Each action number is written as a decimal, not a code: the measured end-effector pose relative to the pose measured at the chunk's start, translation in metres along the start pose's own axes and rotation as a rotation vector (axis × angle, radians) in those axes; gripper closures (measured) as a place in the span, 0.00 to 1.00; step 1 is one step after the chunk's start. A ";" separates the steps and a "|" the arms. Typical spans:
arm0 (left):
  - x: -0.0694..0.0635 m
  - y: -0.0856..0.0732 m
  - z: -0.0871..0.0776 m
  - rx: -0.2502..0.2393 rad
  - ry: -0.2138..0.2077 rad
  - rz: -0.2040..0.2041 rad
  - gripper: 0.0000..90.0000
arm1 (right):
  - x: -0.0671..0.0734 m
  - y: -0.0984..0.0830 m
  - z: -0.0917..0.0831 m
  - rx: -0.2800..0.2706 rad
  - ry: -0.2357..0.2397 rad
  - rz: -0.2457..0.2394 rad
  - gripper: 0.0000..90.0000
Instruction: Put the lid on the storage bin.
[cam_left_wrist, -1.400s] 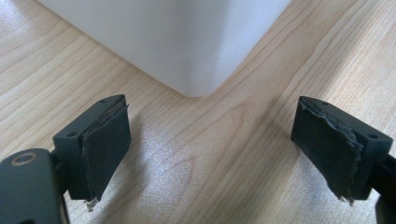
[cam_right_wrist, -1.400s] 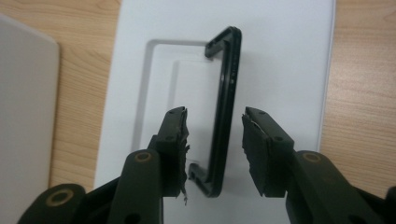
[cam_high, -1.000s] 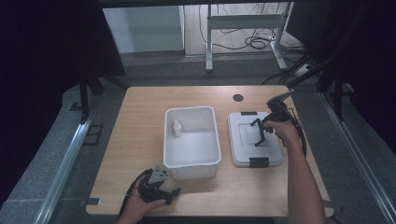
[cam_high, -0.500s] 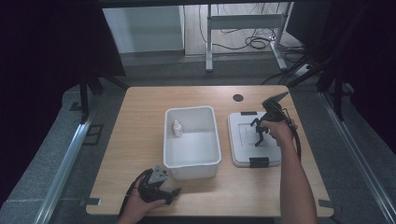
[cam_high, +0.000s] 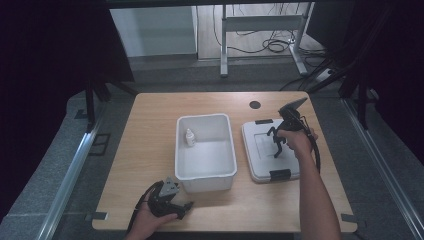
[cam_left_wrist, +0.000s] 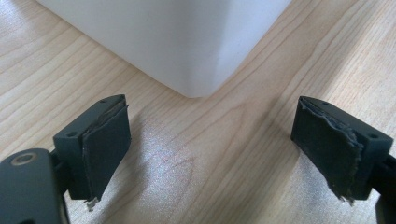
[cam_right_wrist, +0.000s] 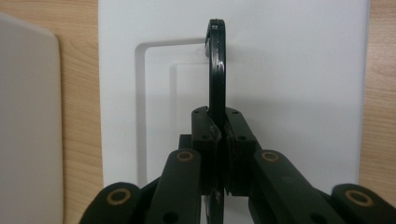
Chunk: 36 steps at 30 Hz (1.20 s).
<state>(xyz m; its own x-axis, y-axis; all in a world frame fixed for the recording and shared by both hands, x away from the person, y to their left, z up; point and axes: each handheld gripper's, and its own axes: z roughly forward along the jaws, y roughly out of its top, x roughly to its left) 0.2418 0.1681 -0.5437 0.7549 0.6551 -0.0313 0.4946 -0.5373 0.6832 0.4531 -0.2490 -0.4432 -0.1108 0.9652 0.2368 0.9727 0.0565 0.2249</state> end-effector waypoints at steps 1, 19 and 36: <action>0.000 0.000 0.000 0.000 0.000 0.000 0.13 | 0.000 0.000 0.000 0.000 0.000 0.000 0.95; 0.000 0.000 0.000 0.000 0.001 -0.002 0.13 | 0.010 -0.032 -0.065 -0.088 0.014 0.039 0.95; 0.000 0.000 0.000 0.001 0.000 -0.002 0.13 | 0.031 -0.049 -0.084 -0.116 0.057 0.049 0.95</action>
<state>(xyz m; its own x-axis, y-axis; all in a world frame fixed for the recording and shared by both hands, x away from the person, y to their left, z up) 0.2417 0.1681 -0.5435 0.7540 0.6561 -0.0330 0.4965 -0.5363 0.6825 0.3851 -0.2430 -0.3670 -0.0780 0.9499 0.3026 0.9477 -0.0236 0.3183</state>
